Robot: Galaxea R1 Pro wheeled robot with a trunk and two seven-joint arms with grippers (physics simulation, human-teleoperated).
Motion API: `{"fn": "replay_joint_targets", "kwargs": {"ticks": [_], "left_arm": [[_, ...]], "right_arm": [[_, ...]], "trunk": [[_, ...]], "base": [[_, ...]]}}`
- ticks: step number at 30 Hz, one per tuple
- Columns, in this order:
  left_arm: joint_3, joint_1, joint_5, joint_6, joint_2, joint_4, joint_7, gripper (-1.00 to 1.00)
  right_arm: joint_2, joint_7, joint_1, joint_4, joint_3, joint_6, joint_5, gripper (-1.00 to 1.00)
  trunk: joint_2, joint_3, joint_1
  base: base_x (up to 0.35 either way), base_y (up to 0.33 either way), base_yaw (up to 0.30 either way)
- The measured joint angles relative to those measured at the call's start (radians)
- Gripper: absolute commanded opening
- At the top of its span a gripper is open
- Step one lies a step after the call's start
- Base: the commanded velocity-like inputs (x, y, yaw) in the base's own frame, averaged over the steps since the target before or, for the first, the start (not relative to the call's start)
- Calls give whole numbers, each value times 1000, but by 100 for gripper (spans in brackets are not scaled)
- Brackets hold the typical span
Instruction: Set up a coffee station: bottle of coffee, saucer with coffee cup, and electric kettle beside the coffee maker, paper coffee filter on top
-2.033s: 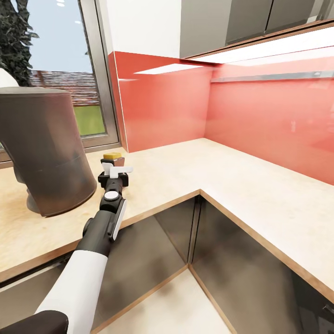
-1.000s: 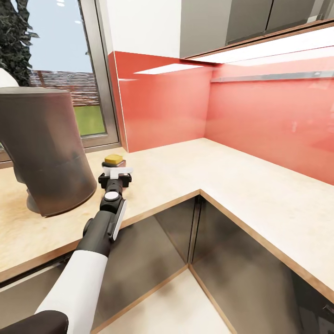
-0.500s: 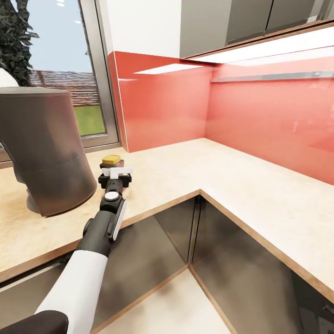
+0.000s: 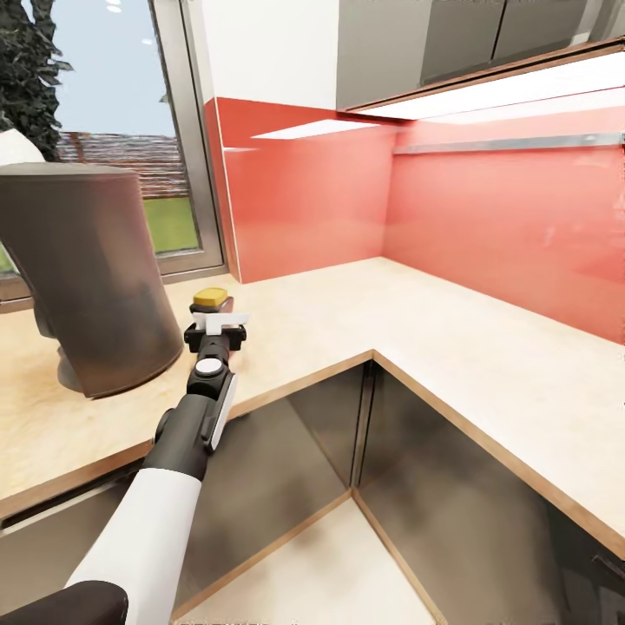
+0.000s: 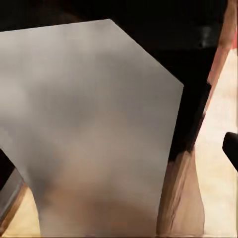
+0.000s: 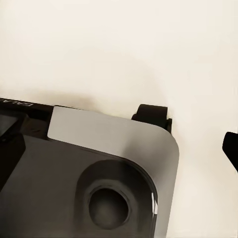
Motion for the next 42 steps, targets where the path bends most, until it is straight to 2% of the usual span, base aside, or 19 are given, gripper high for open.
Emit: {"fn": "replay_joint_targets", "kwargs": {"ticks": [42], "left_arm": [[-4, -6, -1, -1, 0, -8, -2, 100]], "right_arm": [[-5, -2, -6, -1, -1, 0, 1, 100]], "trunk": [[0, 0, 0]], "base": [[-169, 0, 0]]}}
